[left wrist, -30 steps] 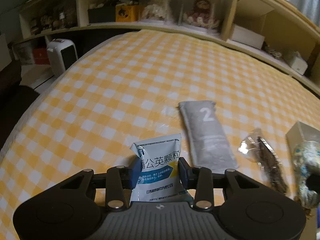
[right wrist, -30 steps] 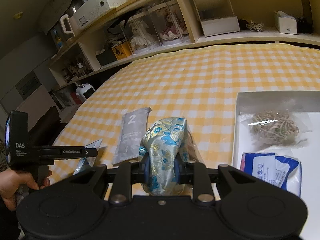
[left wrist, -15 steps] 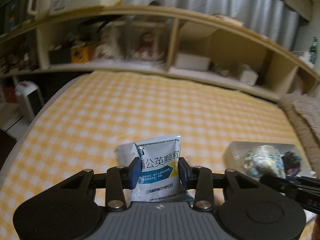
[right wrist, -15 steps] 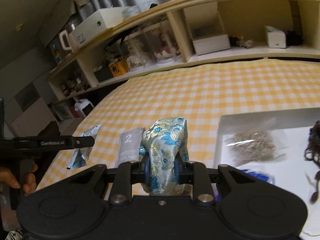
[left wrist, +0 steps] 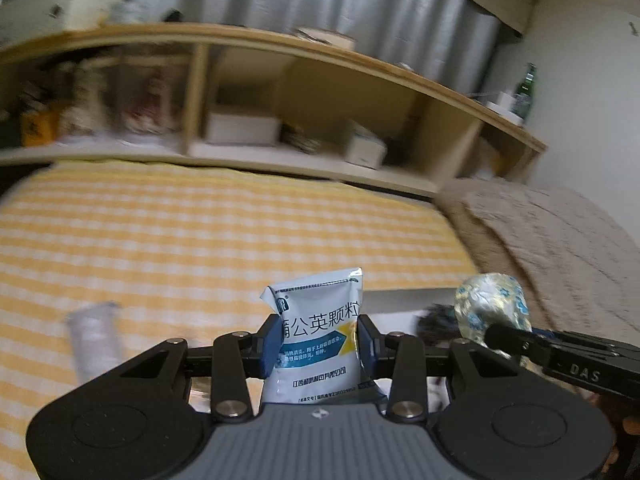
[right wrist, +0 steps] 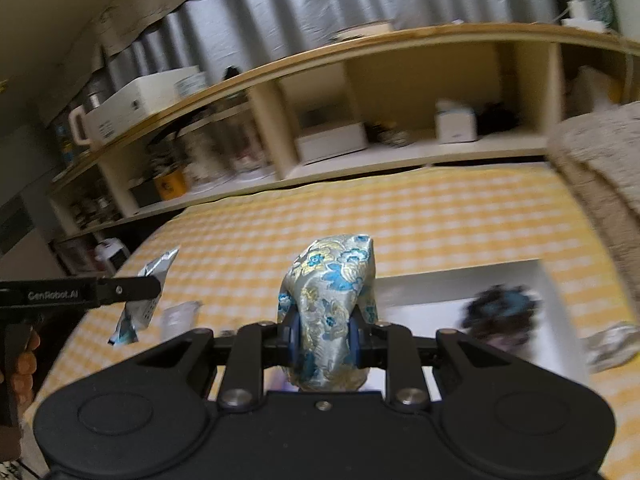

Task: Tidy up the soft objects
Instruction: 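Drop the sachet into the box with the left tool while the right tool drops the floral pouch, then reach the left tool to the grey pouch while the right tool reaches the clear bag, then grasp the grey pouch with the left tool while the right tool grips the clear bag, then carry the grey pouch and clear bag over the white box with both tools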

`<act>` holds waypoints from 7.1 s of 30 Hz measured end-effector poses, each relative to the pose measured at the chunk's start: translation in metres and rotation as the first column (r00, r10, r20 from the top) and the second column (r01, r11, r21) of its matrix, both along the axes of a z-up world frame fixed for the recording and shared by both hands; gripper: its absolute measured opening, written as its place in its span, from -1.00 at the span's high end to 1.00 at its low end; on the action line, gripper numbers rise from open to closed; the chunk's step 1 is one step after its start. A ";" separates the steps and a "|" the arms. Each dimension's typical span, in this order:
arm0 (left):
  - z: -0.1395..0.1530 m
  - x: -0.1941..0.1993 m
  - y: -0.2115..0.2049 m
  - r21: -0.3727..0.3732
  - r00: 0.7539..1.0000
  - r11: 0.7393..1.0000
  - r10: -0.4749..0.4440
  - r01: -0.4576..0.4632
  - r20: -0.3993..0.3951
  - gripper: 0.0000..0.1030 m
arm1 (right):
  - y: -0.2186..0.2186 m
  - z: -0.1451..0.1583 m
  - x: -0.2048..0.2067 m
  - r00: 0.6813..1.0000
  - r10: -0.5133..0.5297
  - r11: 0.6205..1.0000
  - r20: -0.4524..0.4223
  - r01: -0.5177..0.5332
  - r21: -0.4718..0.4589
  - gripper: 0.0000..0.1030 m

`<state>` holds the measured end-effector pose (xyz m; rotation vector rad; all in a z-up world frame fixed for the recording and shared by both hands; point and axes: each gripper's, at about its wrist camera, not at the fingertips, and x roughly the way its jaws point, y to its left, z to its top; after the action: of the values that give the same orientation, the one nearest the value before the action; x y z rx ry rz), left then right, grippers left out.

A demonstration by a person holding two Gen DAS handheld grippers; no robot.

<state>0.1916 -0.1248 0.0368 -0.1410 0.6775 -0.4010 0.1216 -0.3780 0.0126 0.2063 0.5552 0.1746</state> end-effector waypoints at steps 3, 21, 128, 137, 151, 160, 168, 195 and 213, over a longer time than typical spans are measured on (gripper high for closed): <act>-0.009 0.002 -0.032 -0.036 0.998 0.998 -0.056 0.055 -0.036 0.20 | -0.030 0.002 -0.008 0.999 -0.050 0.998 -0.002 0.050 -0.024 0.53; -0.102 0.014 -0.152 -0.109 0.944 0.984 -0.169 0.143 -0.284 -0.39 | -0.116 -0.058 -0.026 0.976 -0.156 0.986 -0.151 0.146 -0.074 0.52; -0.171 0.102 0.134 0.346 0.924 0.891 0.358 -0.295 -0.132 -1.00 | 0.184 -0.129 0.107 0.966 0.202 0.967 -0.164 -0.223 -0.124 -0.16; -0.170 0.090 0.172 0.373 0.943 0.897 0.306 -0.238 -0.132 -1.00 | 0.194 -0.132 0.115 0.960 0.218 0.952 -0.178 -0.249 -0.177 -0.11; -0.169 0.122 0.163 0.348 0.954 0.914 0.270 -0.210 -0.133 -0.82 | 0.217 -0.136 0.099 0.924 0.253 0.901 -0.286 -0.333 -0.278 0.39; -0.162 0.108 0.147 0.354 0.955 0.908 0.276 -0.222 -0.109 -0.09 | 0.209 -0.139 0.101 0.927 0.237 0.925 -0.291 -0.307 -0.223 0.48; -0.159 0.081 0.146 0.300 0.955 0.930 0.262 -0.211 -0.141 -0.05 | 0.201 -0.138 0.097 0.939 0.218 0.949 -0.267 -0.267 -0.165 0.62; -0.065 0.031 0.111 0.176 0.969 0.955 0.247 -0.237 -0.032 -0.04 | 0.153 -0.067 0.064 0.991 0.102 0.994 -0.090 -0.105 -0.028 0.67; -0.003 0.006 0.038 0.110 0.987 0.982 0.151 -0.156 0.053 -0.04 | 0.055 -0.005 0.020 0.999 -0.029 0.997 -0.020 0.028 -0.066 0.67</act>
<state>0.1975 -0.0863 0.0334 -0.0756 0.6392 -0.2165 0.1413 -0.3226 0.0076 0.1524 0.5777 0.1267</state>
